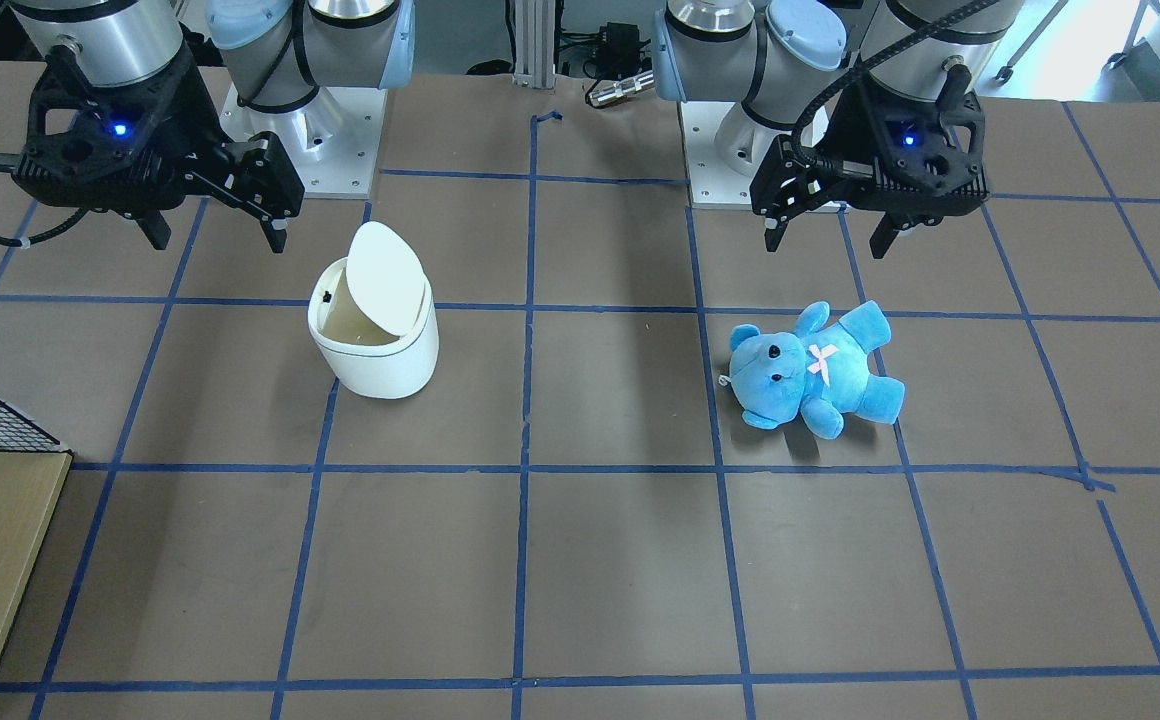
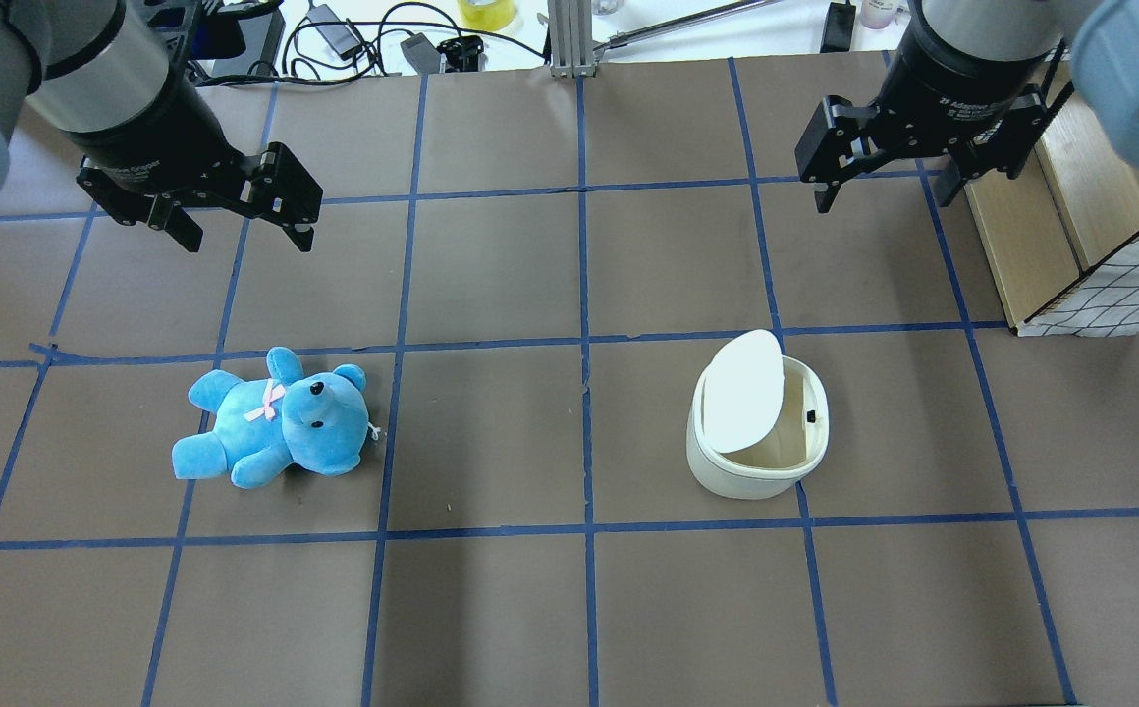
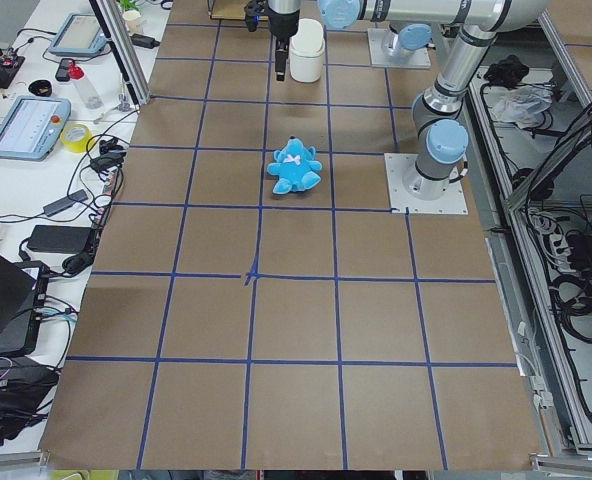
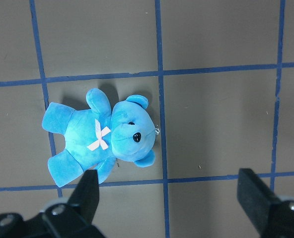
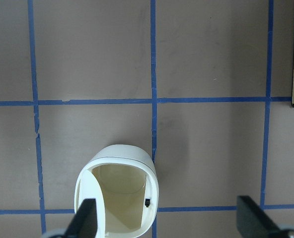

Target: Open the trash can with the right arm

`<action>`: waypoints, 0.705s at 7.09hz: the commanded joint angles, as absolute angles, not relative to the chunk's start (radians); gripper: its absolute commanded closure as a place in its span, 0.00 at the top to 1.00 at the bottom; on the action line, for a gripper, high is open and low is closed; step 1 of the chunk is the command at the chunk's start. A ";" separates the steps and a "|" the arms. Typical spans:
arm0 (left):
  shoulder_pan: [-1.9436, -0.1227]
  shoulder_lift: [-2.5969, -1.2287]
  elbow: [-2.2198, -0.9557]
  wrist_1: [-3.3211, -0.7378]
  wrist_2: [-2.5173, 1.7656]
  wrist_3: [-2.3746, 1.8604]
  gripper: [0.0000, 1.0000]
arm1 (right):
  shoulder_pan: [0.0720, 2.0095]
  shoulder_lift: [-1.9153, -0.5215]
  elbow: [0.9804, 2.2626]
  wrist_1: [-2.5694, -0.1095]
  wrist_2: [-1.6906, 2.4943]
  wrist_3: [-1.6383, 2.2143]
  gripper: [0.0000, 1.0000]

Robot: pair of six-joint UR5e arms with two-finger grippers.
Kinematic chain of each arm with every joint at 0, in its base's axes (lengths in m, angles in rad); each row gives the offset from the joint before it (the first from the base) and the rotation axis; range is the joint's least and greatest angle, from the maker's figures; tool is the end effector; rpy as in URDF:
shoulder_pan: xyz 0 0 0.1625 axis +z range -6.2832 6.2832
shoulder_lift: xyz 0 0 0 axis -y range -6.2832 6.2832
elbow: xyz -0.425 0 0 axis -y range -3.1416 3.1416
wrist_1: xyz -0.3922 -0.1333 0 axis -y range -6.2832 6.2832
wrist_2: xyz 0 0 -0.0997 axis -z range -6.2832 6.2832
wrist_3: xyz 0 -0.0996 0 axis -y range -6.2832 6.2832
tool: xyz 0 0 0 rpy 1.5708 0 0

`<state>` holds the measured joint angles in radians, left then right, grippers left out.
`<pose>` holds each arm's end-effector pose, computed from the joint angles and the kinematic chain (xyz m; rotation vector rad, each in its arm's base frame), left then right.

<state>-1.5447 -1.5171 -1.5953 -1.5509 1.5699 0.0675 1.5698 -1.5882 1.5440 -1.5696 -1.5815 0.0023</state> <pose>-0.1210 -0.4770 0.5037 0.0650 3.1386 -0.0771 0.1317 -0.4884 0.5095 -0.0055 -3.1302 0.0673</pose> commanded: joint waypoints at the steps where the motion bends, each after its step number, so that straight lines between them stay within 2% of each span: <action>1: -1.545 -1.517 -1.595 -1.551 1.569 0.067 1.00 | 1.563 -1.589 1.545 -1.566 -1.582 0.003 1.00; 5: -1.545 -1.517 -1.595 -1.551 1.569 0.067 1.00 | 1.566 -1.589 1.543 -1.566 -1.580 0.009 1.00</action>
<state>-1.5447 -1.5171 -1.5954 -1.5508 1.5693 0.0675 1.5659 -1.5891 1.5433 -1.5661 -1.5813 0.0077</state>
